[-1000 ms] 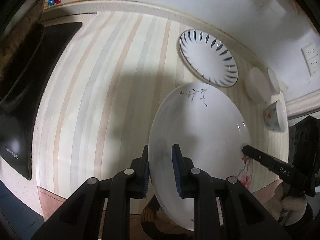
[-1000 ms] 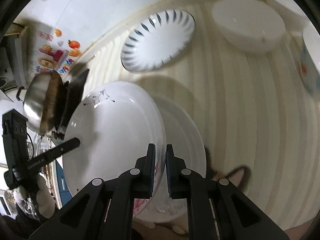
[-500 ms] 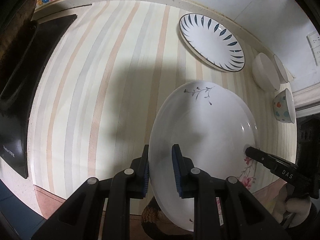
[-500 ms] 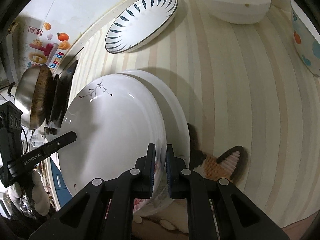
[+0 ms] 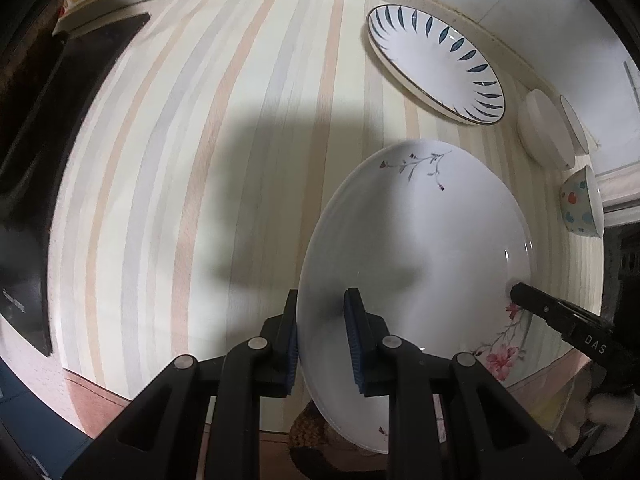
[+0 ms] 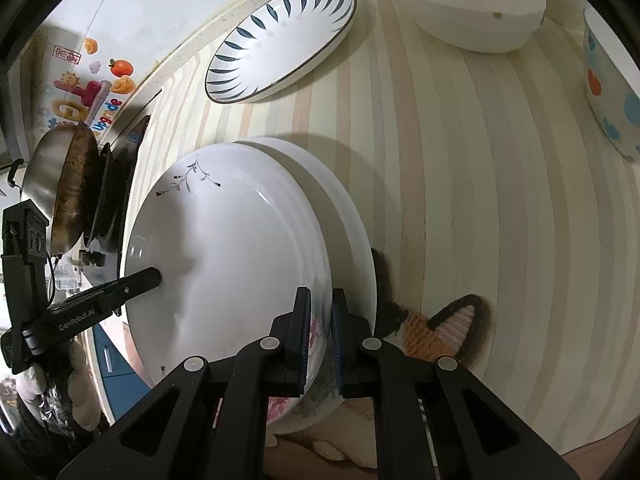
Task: Organize plates and bowls
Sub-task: 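Lower the swirl plate onto the pink-flower plate with both tools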
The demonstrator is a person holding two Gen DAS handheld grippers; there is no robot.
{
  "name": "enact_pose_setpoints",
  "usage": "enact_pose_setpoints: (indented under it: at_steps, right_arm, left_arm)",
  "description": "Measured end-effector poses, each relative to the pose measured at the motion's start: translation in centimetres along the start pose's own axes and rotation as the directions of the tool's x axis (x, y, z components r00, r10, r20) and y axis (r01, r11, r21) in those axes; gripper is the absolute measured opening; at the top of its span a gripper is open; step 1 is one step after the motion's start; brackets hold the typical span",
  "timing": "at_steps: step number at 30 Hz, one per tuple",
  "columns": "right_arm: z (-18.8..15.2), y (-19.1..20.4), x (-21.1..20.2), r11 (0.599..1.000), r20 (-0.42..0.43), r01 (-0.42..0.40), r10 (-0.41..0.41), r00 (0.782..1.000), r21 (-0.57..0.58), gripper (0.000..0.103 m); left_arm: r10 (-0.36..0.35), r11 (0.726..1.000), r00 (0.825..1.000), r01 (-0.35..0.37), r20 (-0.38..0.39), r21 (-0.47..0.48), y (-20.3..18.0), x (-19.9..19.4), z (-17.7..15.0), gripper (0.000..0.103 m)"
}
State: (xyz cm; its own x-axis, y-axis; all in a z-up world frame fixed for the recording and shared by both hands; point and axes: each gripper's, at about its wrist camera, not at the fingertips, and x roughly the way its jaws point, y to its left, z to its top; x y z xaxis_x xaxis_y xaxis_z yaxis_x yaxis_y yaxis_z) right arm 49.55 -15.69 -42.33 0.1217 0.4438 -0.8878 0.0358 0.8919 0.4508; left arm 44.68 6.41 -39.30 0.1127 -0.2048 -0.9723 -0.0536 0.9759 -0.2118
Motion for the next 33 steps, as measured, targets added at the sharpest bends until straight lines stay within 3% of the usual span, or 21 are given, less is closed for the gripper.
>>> enact_pose_setpoints:
  at_steps: [16,33]
  right_arm:
    - [0.2,-1.0,-1.0,1.0,0.005,0.01,-0.01,1.0,0.026,0.011]
    - [0.2,-1.7,-1.4,0.985,-0.105,-0.005,0.024,0.994,0.175,0.015]
  left_arm:
    - [0.001,1.0,0.999,0.0,-0.036,0.026,-0.7,1.4,0.6,0.021]
    - [-0.006,1.0,0.998,0.008,-0.063,0.024,-0.9,1.8,1.5,0.021]
